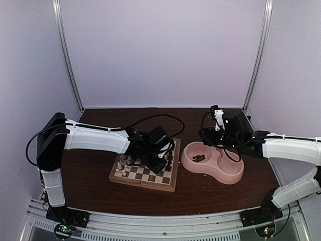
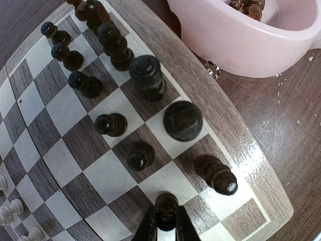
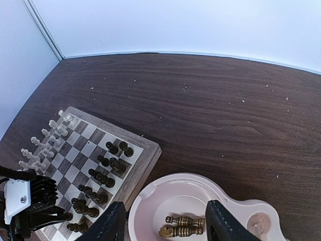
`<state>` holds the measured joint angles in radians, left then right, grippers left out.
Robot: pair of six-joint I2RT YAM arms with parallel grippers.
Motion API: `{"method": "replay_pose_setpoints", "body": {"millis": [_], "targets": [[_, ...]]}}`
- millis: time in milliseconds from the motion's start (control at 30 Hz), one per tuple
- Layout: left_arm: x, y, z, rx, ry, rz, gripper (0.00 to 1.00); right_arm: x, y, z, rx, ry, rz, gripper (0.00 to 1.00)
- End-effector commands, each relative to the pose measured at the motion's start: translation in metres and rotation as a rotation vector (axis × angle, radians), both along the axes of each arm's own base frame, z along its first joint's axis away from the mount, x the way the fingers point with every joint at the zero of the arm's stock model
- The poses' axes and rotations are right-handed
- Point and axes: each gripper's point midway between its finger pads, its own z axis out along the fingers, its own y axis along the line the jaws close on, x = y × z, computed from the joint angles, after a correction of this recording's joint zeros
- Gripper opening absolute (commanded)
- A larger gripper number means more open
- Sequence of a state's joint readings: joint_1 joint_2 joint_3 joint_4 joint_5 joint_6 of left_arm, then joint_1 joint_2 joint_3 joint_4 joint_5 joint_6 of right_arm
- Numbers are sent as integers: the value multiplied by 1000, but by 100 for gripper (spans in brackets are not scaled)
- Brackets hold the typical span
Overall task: Set up the chess pieces on the board
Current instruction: Move the pawn to f7.
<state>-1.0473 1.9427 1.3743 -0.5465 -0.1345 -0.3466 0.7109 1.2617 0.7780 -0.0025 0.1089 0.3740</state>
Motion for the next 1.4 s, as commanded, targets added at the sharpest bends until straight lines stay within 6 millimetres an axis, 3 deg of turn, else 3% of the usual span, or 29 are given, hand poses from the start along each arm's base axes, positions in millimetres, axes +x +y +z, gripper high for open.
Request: {"method": "replay_pose_setpoints", "body": {"millis": [0,633,967,1200,1367], "targets": [[7,-13,7,-52,-4,6,12,-1,1,9,33,-25,1,57],[10,-16,2,-40,-5,10,16,-1,2,9,34,-22,8,57],[12,-14,3,-29,-17,17,30,-1,3,10,35,-23,13,57],[8,-13,8,-43,-5,12,31,-2,3,10,34,-20,16,57],[4,-10,16,-66,-2,7,39,-2,3,11,34,-22,16,57]]}}
